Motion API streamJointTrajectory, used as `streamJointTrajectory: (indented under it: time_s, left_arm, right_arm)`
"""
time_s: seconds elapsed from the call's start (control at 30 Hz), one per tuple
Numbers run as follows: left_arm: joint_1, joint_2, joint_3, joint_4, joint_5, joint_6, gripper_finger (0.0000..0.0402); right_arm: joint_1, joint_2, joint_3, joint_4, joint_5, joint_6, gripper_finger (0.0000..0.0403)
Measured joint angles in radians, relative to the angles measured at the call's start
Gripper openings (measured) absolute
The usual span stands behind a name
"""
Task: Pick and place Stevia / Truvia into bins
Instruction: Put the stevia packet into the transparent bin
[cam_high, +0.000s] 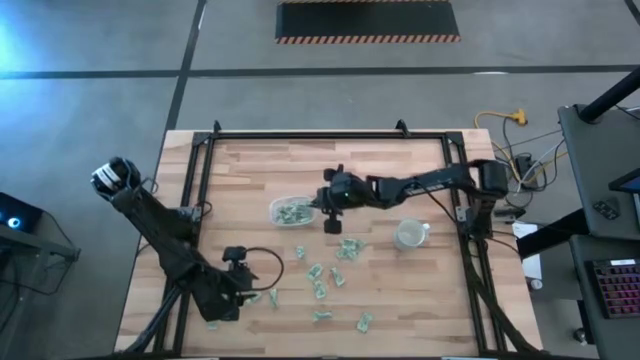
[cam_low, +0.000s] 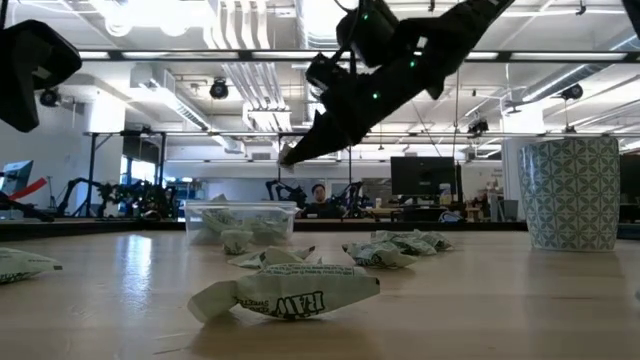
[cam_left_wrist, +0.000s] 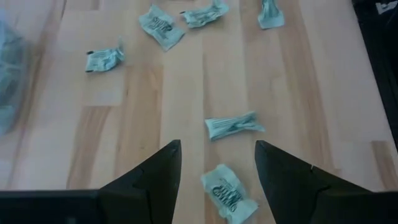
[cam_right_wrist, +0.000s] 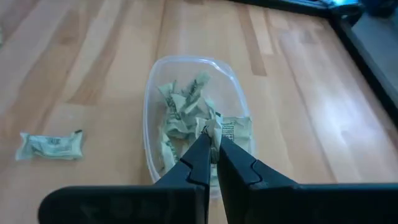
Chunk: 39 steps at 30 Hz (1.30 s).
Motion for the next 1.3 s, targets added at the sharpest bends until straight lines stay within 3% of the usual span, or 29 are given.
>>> streamJointTrajectory:
  time_s: [0.13,0.33,0.5,0.9,1.3]
  left_arm:
    - [-0.001,0.022,0.000,0.034,0.001,0.000,0.0188]
    - [-0.001,0.064,0.001,0.061,0.004,0.000,0.0188]
    - [-0.003,0.082,0.001,0.060,0.029,-0.044,0.0188]
    - [-0.019,0.080,0.000,0.056,0.069,-0.076,0.0188]
    - [-0.018,0.082,-0.066,0.044,0.113,-0.211,0.0187]
  right_arm:
    - [-0.026,0.044,0.027,0.026,-0.093,0.021,0.0011]
    - [-0.032,0.121,0.088,0.039,-0.142,0.024,0.0011]
    - [-0.034,0.181,0.146,0.025,-0.149,0.033,0.0011]
    - [-0.041,0.176,0.173,-0.009,-0.149,0.032,0.0016]
    - [-0.040,0.168,0.172,-0.019,-0.148,0.028,0.0138]
